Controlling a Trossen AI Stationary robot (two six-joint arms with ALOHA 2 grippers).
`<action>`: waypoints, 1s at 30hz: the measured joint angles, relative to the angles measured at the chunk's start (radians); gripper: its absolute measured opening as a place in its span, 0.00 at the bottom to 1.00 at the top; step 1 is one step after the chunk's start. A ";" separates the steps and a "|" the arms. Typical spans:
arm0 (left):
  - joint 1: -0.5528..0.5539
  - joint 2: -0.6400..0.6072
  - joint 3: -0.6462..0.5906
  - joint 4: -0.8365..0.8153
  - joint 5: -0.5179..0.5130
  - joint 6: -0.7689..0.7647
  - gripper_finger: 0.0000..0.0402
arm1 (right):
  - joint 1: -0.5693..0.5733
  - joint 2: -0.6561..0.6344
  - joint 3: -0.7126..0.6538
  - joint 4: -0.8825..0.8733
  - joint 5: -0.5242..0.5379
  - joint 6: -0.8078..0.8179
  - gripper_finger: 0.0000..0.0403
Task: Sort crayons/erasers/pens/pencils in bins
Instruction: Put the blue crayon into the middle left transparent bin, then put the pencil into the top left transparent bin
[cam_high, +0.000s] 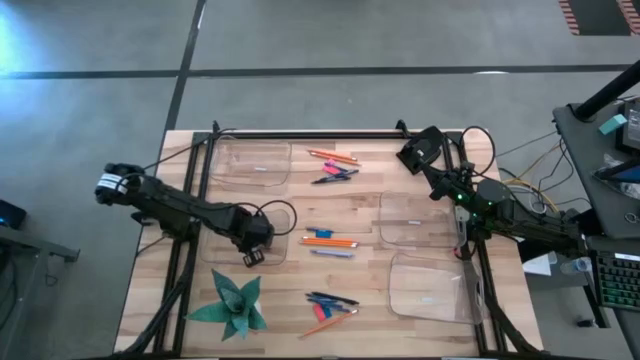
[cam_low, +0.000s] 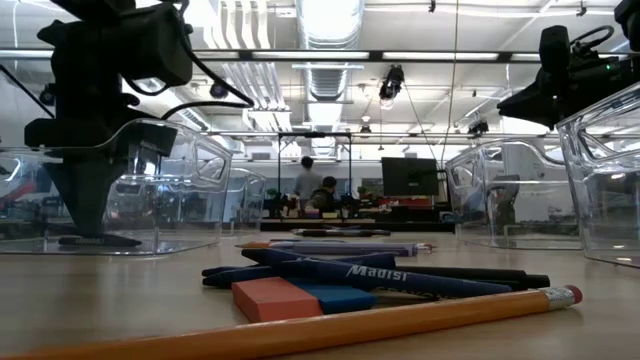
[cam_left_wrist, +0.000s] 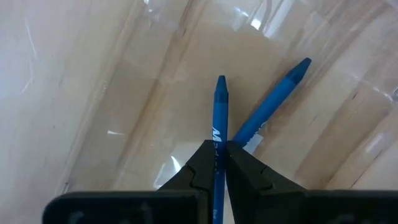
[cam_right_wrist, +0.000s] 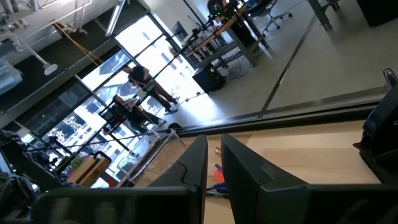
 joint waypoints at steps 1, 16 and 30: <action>0.000 0.003 0.000 0.000 0.002 0.000 0.02 | 0.000 0.000 0.000 0.000 0.000 0.000 0.10; 0.000 0.006 0.015 -0.003 -0.003 -0.056 0.12 | 0.000 0.000 0.000 0.000 0.000 0.000 0.10; 0.000 -0.018 0.115 -0.173 -0.007 -0.055 0.29 | 0.000 0.000 0.000 0.000 0.000 0.000 0.10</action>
